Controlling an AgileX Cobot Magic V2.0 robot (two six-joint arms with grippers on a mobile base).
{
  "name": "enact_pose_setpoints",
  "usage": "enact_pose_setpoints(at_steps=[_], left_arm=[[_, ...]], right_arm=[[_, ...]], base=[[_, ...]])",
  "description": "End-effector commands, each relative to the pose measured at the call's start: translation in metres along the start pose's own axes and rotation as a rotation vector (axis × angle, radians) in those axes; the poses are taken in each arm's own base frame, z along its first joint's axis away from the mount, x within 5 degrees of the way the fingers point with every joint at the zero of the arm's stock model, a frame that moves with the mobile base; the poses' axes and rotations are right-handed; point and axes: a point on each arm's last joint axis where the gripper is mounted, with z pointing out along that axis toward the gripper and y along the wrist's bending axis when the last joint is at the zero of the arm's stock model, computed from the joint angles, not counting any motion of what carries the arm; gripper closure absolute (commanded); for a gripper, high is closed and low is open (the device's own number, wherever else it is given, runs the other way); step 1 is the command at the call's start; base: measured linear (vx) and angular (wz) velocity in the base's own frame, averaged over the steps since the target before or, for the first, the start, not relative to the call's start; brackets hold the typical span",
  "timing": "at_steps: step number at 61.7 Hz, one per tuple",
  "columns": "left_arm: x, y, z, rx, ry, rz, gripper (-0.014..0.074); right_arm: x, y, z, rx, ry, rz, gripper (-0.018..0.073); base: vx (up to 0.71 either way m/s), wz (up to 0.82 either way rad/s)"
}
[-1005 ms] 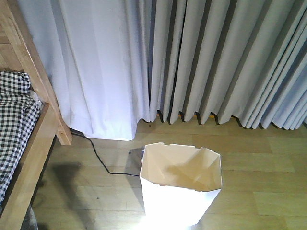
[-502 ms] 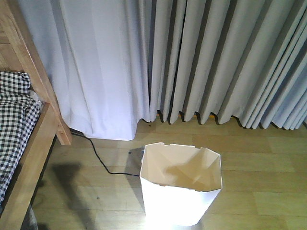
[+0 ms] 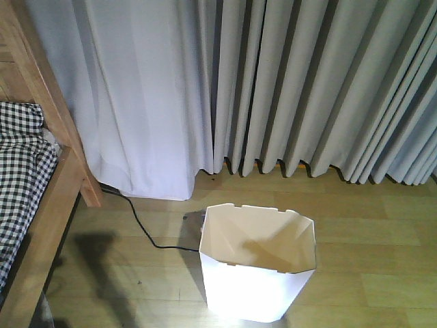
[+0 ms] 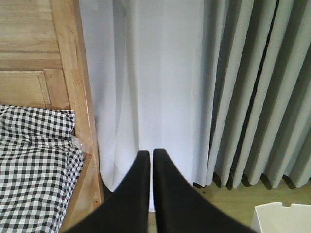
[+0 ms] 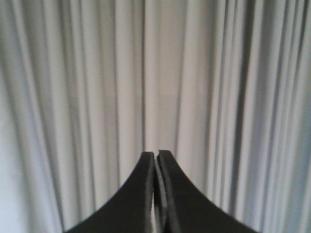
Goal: Move trash bin to bedside with robot
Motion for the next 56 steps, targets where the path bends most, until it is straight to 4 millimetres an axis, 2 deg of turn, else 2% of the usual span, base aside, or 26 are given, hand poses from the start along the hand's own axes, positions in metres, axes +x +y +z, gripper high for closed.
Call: enact_pose_setpoints(at_steps=[1, 6, 12, 34, 56], left_arm=[[-0.001, 0.0, 0.0, 0.004, -0.065, -0.007, 0.0603], [-0.001, 0.0, 0.0, 0.004, -0.065, -0.007, 0.0603], [-0.001, 0.0, 0.0, 0.004, -0.065, -0.007, 0.0603], [-0.001, 0.0, 0.0, 0.004, -0.065, -0.007, 0.0603], [-0.001, 0.0, 0.0, 0.004, -0.065, -0.007, 0.0603]], right_arm=[[0.0, 0.004, -0.003, -0.045, -0.119, -0.014, 0.0569], [0.011, 0.004, -0.006, -0.054, -0.08, -0.001, 0.0569], [0.014, 0.003, -0.01, -0.047, -0.063, 0.009, 0.0569], [0.012, 0.009, -0.011, -0.15, -0.083, 0.025, 0.0569], [0.012, 0.009, -0.011, -0.149, -0.082, 0.027, 0.0569]], base=[[0.0, 0.0], [0.0, 0.0], [0.0, 0.0], [0.0, 0.0], [0.0, 0.0]])
